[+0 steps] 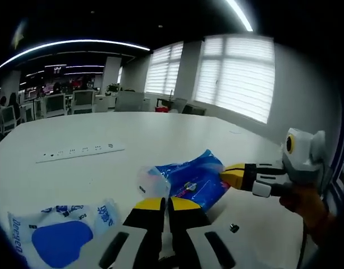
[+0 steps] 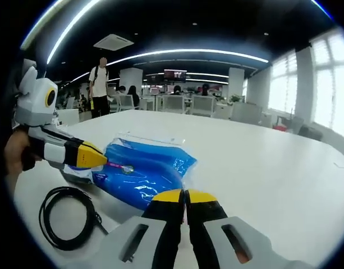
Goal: Arrange the tabletop items into an orderly group along one side of the table until the central work area is clear of visible clutter.
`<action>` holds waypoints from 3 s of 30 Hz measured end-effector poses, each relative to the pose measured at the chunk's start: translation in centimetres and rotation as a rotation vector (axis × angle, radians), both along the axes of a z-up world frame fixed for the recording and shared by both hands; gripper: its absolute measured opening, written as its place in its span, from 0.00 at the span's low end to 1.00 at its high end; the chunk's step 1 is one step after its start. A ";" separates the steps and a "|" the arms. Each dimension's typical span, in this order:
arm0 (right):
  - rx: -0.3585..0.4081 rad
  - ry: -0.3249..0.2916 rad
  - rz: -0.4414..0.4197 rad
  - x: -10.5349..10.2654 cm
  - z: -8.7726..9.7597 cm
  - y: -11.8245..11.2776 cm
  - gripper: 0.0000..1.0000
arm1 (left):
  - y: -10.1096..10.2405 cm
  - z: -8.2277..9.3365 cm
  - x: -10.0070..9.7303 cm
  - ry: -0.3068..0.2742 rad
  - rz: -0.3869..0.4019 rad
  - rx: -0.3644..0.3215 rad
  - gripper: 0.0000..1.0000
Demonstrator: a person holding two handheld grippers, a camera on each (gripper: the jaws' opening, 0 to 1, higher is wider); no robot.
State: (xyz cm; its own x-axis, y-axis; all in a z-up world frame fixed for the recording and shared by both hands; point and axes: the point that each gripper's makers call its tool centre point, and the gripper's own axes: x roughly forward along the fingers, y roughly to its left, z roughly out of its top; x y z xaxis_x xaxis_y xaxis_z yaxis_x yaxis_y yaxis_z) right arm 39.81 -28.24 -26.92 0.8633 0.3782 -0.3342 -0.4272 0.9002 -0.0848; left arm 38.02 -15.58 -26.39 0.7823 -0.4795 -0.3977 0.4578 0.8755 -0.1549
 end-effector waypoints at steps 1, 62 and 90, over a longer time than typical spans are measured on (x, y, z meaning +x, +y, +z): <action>0.000 0.006 0.004 0.0 -0.2 0.1 0.00 | 0.1 -0.3 0.1 0.005 0.002 0.003 0.01; 0.120 -0.012 0.060 -4.7 0.1 -0.1 0.41 | 1.0 1.2 -2.0 -0.085 -0.013 0.114 0.50; 0.092 -0.093 0.227 -7.4 2.1 2.9 0.73 | 4.6 3.7 -6.3 -0.181 -0.005 0.094 0.83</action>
